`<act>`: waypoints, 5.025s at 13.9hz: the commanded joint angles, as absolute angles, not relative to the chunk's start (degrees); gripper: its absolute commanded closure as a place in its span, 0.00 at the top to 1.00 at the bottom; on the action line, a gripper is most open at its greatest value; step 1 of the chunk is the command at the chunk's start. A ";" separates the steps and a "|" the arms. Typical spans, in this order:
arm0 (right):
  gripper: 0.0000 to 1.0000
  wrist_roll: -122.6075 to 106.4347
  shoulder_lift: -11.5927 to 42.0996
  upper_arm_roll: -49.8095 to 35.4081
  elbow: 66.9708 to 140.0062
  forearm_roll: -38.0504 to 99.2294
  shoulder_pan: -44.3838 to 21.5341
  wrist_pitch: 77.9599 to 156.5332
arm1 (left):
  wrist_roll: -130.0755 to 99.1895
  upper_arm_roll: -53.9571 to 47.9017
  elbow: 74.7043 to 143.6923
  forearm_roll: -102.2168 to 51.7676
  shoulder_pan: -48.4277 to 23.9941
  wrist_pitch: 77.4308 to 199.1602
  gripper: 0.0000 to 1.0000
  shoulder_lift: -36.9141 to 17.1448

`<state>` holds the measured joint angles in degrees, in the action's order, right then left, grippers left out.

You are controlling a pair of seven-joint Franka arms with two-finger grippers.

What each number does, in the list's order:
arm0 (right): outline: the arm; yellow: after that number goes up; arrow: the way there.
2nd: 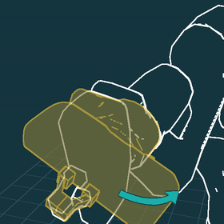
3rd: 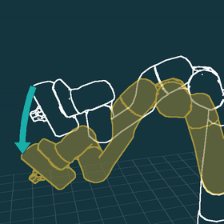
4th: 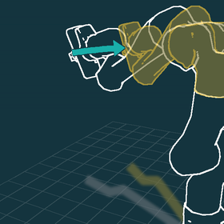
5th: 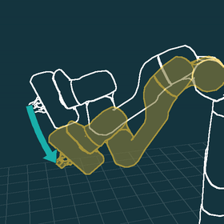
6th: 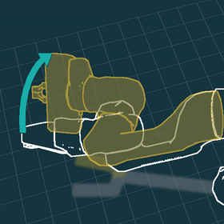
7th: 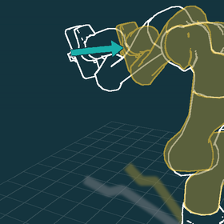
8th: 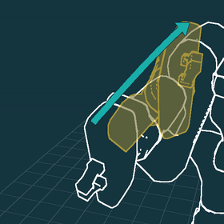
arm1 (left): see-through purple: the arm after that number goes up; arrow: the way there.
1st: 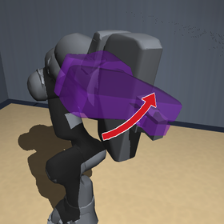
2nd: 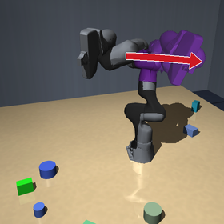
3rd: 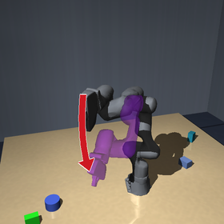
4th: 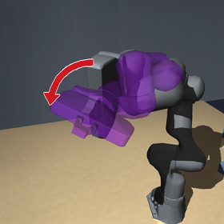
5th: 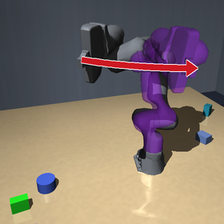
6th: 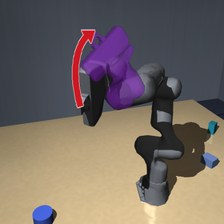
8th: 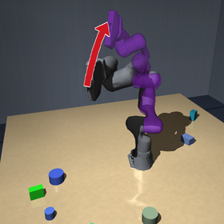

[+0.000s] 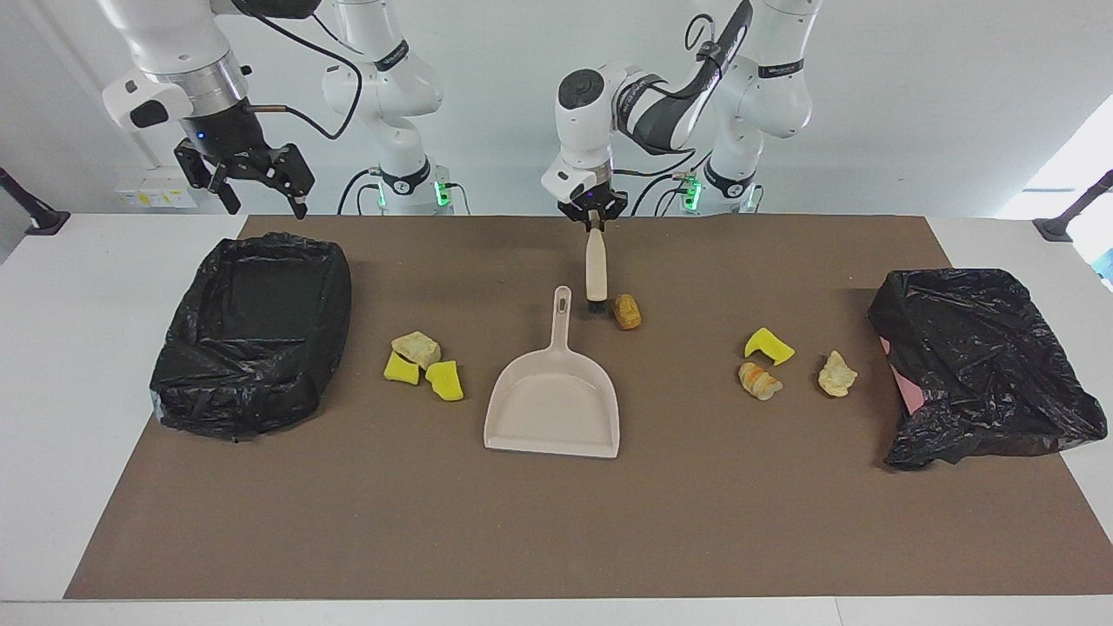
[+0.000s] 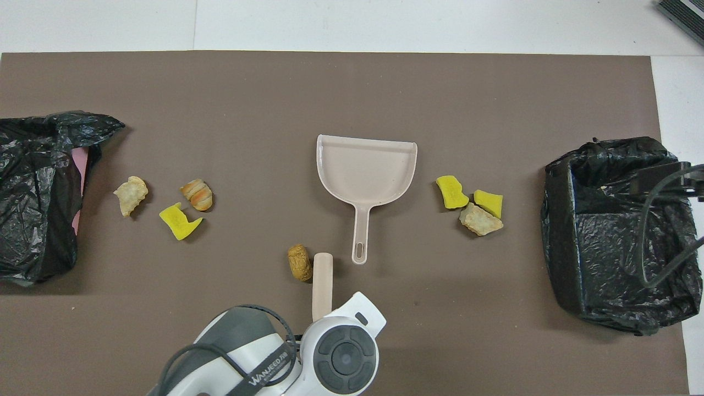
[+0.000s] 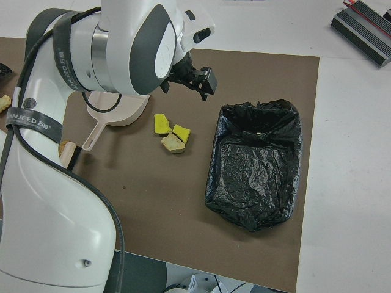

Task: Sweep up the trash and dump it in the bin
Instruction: 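Grasp the wooden brush handle with the left gripper and lift it, then move the brush behind the trash while the right gripper grasps the dustpan, then lower the dustpan beside the trash pieces with the right gripper, then sweep the bread and sponge pieces into the dustpan with the left gripper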

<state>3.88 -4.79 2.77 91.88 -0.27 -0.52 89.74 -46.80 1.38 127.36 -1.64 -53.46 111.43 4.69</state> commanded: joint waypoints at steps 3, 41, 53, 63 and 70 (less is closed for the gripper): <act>1.00 8.49 -3.09 2.29 93.51 -0.09 -7.62 92.10 | -44.13 1.05 128.15 0.69 -43.18 108.46 0.00 9.14; 0.00 -15.44 -3.07 2.20 121.72 -6.41 -33.66 111.80 | 10.99 0.35 136.76 8.46 -13.44 123.23 0.00 5.36; 0.00 -24.99 -11.51 2.02 135.08 -6.33 -36.47 115.56 | 0.88 0.18 138.16 -0.17 -24.87 121.64 0.00 6.77; 0.00 -22.33 -7.03 2.02 135.88 -6.68 -39.02 119.79 | 0.79 0.18 138.08 -9.48 -31.02 124.28 0.00 6.77; 0.00 -21.97 -7.03 1.93 135.88 -6.59 -39.02 119.80 | 1.14 0.18 135.35 -21.96 -39.54 124.10 0.00 6.24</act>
